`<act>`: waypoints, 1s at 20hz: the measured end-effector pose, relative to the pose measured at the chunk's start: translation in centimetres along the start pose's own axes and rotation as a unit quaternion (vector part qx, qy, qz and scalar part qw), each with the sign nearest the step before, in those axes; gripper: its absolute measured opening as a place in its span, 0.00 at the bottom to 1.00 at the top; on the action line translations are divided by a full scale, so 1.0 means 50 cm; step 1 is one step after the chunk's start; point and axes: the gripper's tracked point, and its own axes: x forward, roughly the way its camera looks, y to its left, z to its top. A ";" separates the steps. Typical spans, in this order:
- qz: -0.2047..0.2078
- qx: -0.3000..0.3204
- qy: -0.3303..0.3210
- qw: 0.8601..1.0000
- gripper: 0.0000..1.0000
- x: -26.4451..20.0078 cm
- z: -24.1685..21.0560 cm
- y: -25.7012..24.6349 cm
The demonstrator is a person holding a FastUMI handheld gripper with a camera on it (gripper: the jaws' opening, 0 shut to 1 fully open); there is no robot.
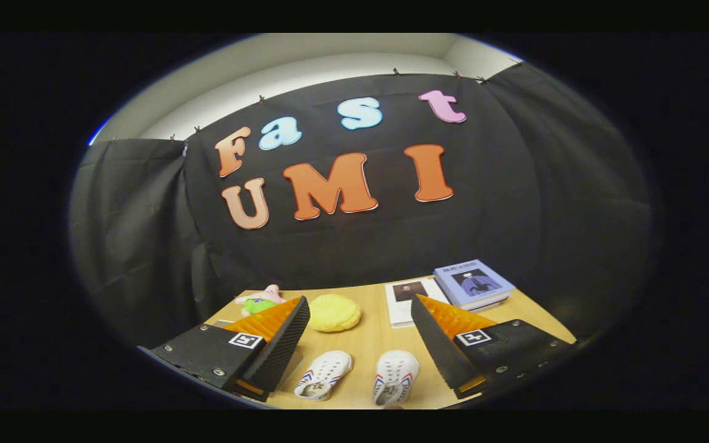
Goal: Open the storage box then place both shoes into the box .Put the left shoe in first, then the right shoe, with the right side of both shoes facing outward in a uniform manner.
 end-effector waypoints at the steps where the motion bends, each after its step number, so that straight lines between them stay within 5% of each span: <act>1: 0.012 0.011 0.007 1.000 0.98 0.008 -0.012 0.010; 9: 0.107 0.098 0.113 0.983 0.98 0.068 -0.171 0.092; 16: 0.207 0.194 0.253 0.925 0.98 0.075 -0.369 0.206; 20: 0.250 0.259 0.310 0.880 0.98 0.074 -0.435 0.271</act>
